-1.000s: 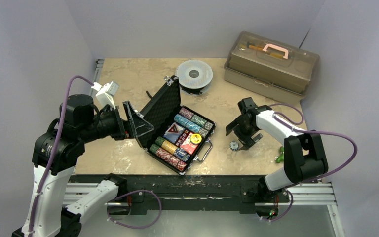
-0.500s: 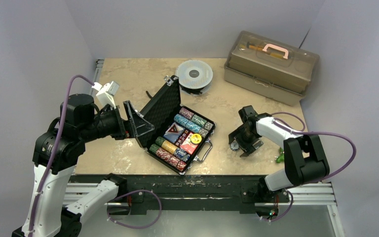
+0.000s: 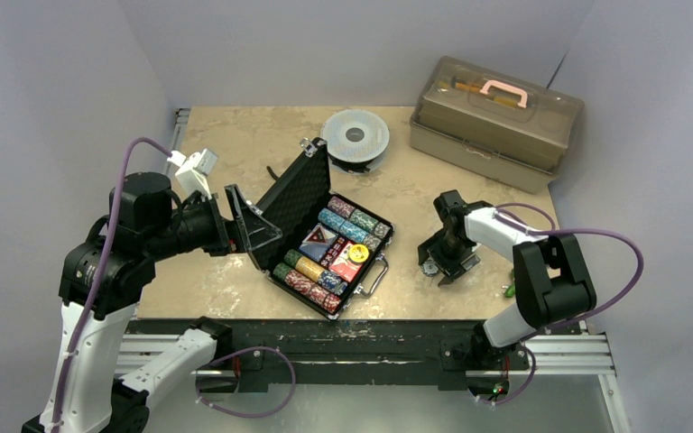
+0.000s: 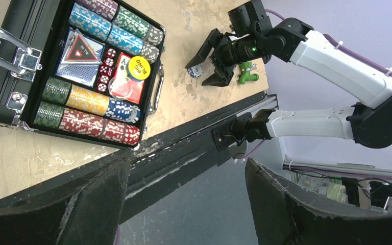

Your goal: Pack up texas hold em set

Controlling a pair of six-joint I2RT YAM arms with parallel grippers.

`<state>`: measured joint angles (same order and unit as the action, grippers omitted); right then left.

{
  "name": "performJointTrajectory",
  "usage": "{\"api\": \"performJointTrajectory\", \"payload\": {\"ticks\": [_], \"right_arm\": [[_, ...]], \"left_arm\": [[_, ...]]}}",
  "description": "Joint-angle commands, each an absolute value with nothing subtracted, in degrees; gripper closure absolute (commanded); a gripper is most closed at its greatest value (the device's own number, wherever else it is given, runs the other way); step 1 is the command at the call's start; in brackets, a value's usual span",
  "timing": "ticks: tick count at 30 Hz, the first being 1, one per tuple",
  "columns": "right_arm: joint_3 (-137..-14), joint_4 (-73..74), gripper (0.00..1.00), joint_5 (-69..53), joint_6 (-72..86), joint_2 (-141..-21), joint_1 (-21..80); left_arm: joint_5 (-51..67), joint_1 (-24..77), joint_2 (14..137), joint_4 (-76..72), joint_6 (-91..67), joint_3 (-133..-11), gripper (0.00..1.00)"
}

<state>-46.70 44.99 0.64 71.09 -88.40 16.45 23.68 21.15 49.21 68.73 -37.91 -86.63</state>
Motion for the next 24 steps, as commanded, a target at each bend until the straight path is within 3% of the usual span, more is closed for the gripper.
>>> {"api": "performJointTrajectory", "payload": {"ticks": [1, 12, 24], "right_arm": [[-48.17, 38.96, 0.35, 2.82, 72.52, -90.92, 17.2], [-51.75, 40.39, 0.38, 4.4, 69.85, -95.05, 17.31], [-47.22, 39.02, 0.53, 3.08, 69.17, -92.53, 17.4]], "left_arm": [[23.56, 21.37, 48.62, 68.36, -37.63, -87.19, 0.2], [23.22, 21.45, 48.16, 68.55, -37.28, -87.06, 0.2], [23.0, 21.45, 48.3, 68.69, -36.98, -87.1, 0.2]]}}
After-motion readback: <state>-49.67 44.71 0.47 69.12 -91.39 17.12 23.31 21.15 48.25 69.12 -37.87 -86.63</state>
